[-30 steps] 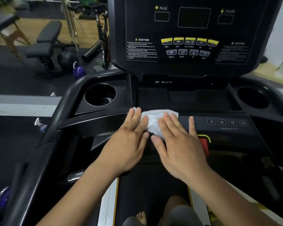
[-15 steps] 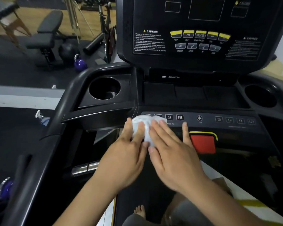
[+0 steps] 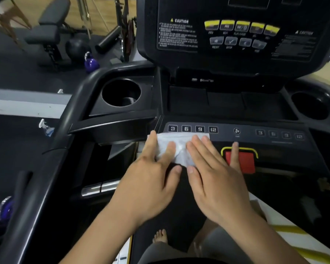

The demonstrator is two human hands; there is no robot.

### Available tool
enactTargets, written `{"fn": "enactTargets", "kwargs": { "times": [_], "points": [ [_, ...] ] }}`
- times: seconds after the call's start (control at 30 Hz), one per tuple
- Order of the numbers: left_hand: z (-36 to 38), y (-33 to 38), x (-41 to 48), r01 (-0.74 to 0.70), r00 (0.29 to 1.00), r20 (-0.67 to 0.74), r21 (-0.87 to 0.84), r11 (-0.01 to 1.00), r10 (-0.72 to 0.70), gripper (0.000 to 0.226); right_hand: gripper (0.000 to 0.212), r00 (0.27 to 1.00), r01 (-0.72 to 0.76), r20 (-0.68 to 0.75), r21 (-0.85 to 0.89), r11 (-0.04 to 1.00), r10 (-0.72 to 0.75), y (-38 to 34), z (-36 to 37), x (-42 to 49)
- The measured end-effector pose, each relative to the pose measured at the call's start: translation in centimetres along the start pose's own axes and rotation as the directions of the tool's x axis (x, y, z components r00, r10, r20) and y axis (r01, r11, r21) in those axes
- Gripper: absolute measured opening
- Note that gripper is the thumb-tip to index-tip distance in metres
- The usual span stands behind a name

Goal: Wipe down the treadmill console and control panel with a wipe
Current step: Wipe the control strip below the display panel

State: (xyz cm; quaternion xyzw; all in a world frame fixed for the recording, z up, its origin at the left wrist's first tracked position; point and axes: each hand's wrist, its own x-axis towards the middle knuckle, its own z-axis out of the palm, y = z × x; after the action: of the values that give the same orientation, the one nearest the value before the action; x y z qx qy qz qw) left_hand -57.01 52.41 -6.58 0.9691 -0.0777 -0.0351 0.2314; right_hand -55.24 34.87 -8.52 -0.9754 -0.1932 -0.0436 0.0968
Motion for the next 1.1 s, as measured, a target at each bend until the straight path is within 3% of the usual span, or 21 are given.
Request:
{"fn": "enactTargets", "kwargs": {
  "times": [0.27, 0.57, 0.8, 1.1],
  "points": [
    [-0.1, 0.2, 5.7, -0.048, 0.995, -0.087, -0.025, 0.999, 0.046, 0.052, 0.058, 0.999, -0.040, -0.013, -0.053, 0.998, 0.039, -0.1, -0.9, 4.4],
    [1.0, -1.2, -1.4, -0.056, 0.998, -0.040, -0.005, 0.998, 0.056, 0.058, 0.053, 0.996, 0.075, 0.055, -0.047, 0.996, -0.072, -0.1, -0.5, -1.8],
    [1.3, -0.4, 3.2, -0.113, 0.989, -0.093, 0.038, 0.993, 0.116, 0.061, 0.055, 1.000, -0.003, 0.025, -0.053, 0.999, 0.004, 0.2, -1.2, 3.5],
    [5.5, 2.2, -1.5, -0.136, 0.974, -0.132, 0.314, 0.940, 0.185, 0.074, 0.055, 0.996, 0.071, 0.060, -0.059, 0.996, -0.067, 2.2, -1.1, -2.3]
  ]
}}
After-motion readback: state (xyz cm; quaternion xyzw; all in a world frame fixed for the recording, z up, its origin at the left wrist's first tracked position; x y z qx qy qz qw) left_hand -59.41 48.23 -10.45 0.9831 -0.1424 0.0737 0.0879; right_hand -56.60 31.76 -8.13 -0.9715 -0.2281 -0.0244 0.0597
